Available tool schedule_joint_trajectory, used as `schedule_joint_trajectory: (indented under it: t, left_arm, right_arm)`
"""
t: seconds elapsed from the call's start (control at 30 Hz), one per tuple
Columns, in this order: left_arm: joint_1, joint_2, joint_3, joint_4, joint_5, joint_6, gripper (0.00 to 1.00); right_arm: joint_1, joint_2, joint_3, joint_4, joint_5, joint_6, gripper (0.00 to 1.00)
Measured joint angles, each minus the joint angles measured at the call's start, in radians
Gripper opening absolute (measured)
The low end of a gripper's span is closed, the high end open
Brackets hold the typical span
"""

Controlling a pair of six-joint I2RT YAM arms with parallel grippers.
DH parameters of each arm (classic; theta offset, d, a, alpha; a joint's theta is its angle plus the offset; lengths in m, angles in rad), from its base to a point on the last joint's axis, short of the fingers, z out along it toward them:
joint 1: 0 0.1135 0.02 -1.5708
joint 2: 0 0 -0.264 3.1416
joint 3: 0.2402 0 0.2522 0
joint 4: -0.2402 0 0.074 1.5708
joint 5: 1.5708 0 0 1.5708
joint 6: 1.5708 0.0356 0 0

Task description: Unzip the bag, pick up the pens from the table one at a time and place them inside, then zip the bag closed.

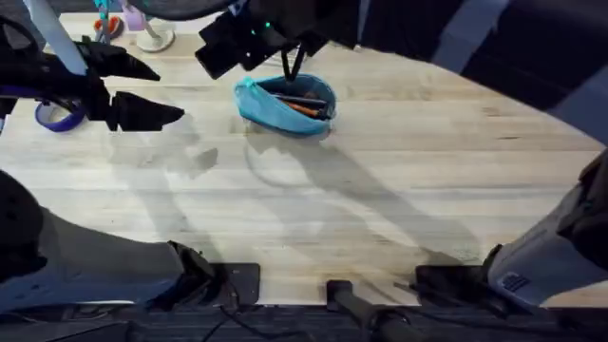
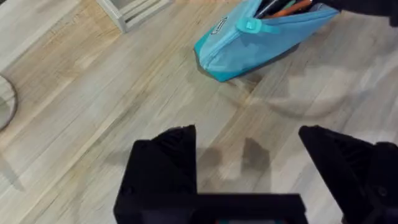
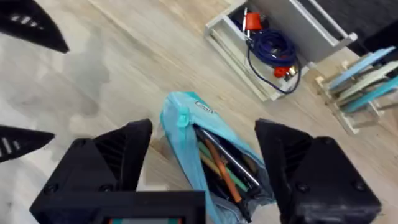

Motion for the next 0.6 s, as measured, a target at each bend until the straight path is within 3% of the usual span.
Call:
schedule_joint_trajectory:
  t: [0.2,0.6]
  left_arm:
    - [0.0,0.0,0.0,0.0,0.0,0.0,0.993]
    - [0.0,0.0,0.0,0.0,0.003,0.0,0.993]
  right_arm:
    - [0.033,0.041,0.004,-0.022,0.064,0.021,0.996]
    - [0.041,0.076,0.005,-0.043,0.083,0.06,0.997]
